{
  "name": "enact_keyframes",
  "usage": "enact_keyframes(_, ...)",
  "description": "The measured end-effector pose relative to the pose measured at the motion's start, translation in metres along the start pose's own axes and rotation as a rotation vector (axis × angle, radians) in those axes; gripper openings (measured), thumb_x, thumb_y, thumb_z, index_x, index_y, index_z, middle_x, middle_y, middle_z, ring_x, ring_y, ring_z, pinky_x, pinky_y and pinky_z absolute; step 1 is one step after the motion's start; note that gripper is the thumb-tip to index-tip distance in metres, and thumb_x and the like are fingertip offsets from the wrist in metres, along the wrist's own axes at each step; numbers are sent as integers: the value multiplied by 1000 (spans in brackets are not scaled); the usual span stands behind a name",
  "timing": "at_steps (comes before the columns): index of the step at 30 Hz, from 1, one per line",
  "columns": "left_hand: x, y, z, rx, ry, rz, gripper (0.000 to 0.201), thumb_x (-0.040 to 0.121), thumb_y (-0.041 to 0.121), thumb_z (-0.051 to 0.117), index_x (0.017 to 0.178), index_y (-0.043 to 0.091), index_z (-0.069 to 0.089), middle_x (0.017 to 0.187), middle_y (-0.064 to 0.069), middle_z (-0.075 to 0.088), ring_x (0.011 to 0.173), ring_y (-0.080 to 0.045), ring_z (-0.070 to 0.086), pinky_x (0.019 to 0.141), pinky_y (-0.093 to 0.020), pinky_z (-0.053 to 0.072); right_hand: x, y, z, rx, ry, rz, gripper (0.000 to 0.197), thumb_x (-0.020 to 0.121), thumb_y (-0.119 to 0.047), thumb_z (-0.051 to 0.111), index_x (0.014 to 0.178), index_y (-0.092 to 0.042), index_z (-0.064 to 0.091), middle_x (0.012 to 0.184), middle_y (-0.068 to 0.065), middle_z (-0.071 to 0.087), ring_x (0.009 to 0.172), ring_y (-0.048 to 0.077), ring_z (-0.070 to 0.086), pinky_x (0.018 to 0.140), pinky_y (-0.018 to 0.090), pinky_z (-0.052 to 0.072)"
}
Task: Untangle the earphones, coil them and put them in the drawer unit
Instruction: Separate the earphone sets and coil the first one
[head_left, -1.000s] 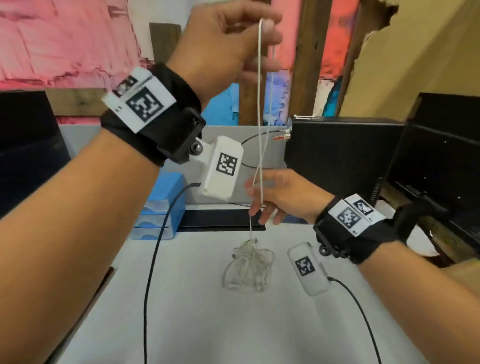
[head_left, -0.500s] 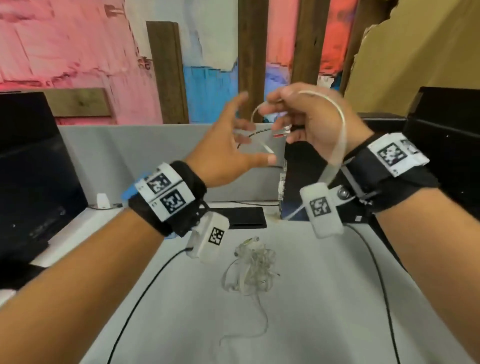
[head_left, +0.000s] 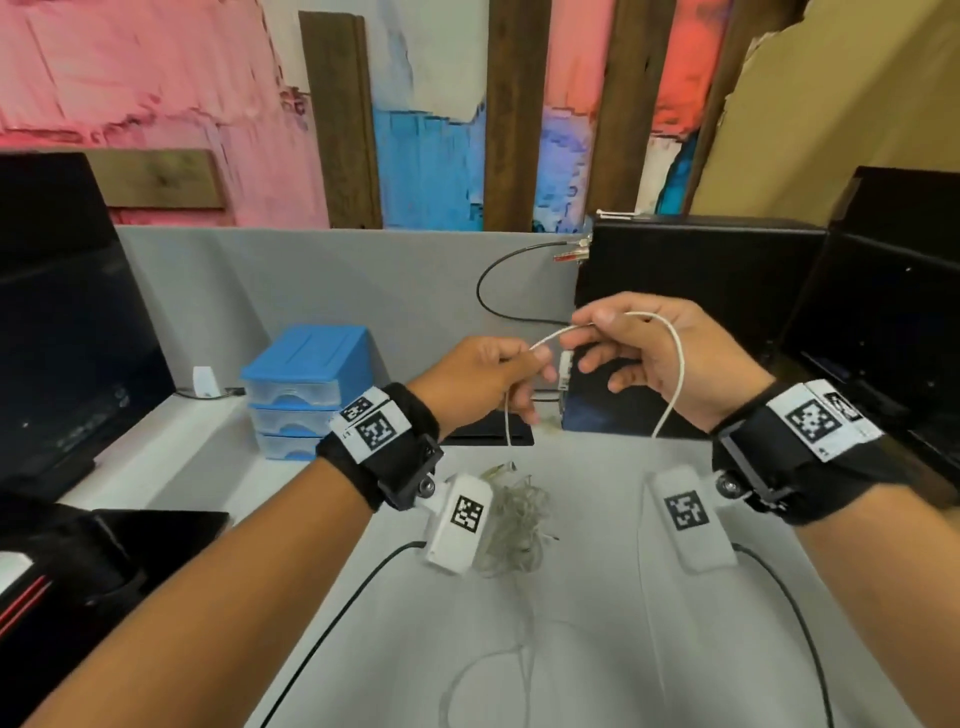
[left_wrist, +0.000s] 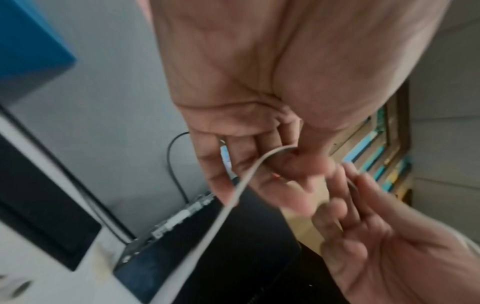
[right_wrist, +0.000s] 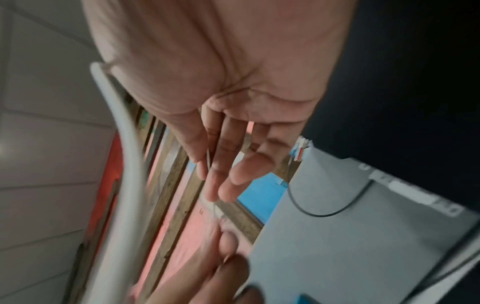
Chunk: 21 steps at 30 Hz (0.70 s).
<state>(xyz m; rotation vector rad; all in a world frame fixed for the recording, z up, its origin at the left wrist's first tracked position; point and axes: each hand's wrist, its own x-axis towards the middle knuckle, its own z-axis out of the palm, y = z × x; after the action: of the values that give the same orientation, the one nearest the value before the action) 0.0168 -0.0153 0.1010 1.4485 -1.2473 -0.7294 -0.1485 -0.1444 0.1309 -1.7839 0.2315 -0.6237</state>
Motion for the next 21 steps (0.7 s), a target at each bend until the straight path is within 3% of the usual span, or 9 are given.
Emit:
enact_keyframes(2, -8, -22, -11, 15, 32, -71, 28, 101, 30, 49, 87, 12, 64, 54, 3, 39, 48, -12, 49, 67, -28, 53, -7, 17, -15, -29, 103, 40, 20, 97, -21, 53, 105, -12, 70, 101, 10, 75, 80, 19, 69, 61, 24, 53)
enact_keyframes(4, -19, -44, -23, 73, 60, -133, 30, 100, 35, 49, 85, 15, 65, 55, 4, 34, 47, -10, 42, 71, -34, 52, -17, 37, -31, -200, 161, 73, 14, 96, -14, 58, 98, -16, 71, 96, 8, 76, 78, 17, 69, 61, 25, 55)
enact_keyframes(7, -33, -65, -26, 67, 111, -220, 32, 99, 36, 50, 81, 15, 66, 51, 8, 33, 48, -11, 35, 57, -28, 45, -29, 74, -40, -957, -90, 208, 25, 91, -6, 59, 101, -27, 68, 96, -5, 72, 85, 13, 67, 77, 30, 58)
enact_keyframes(9, -39, -68, -14, 94, 98, -239, 33, 98, 37, 53, 77, 17, 68, 50, 10, 34, 47, -10, 32, 49, -24, 38, -32, 87, -25, -1217, -83, 249, 38, 88, -6, 53, 113, -33, 64, 111, -10, 69, 98, 14, 65, 90, 34, 54)
enact_keyframes(12, -40, -66, 15, 191, 56, -188, 34, 96, 35, 58, 71, 16, 71, 50, 8, 38, 42, -7, 29, 43, -17, 31, -34, 96, 16, -675, 92, 50, 22, 93, -18, 59, 110, -31, 65, 108, -9, 70, 105, 11, 65, 92, 30, 52)
enact_keyframes(14, -41, -65, 30, 206, 37, -132, 34, 98, 28, 57, 72, 9, 70, 50, 11, 45, 43, -5, 34, 47, -16, 33, -39, 96, 49, -350, -2, 69, 21, 95, -33, 58, 114, -26, 64, 101, -6, 71, 98, 11, 67, 89, 29, 52)
enact_keyframes(16, -42, -67, 37, 147, 22, -119, 34, 99, 21, 54, 73, 4, 66, 52, 10, 51, 46, -7, 40, 51, -19, 36, -49, 97, 70, -152, -58, 122, 23, 99, -26, 55, 114, -12, 63, 90, 5, 71, 80, 15, 69, 76, 29, 56)
enact_keyframes(18, -44, -69, 37, 103, 69, -188, 35, 100, 26, 51, 74, 7, 62, 49, 8, 44, 42, -7, 33, 43, -19, 30, -56, 98, 73, -90, 1, 142, 15, 98, -16, 57, 102, -6, 66, 71, 6, 67, 58, 11, 61, 56, 24, 52)
enact_keyframes(21, -51, -74, 35, -10, 107, -288, 36, 102, 33, 46, 78, 9, 59, 50, 6, 35, 41, -7, 27, 41, -19, 24, -61, 109, 64, -233, 84, 97, 14, 95, -12, 61, 87, -7, 71, 61, -6, 62, 52, 1, 51, 55, 14, 45)
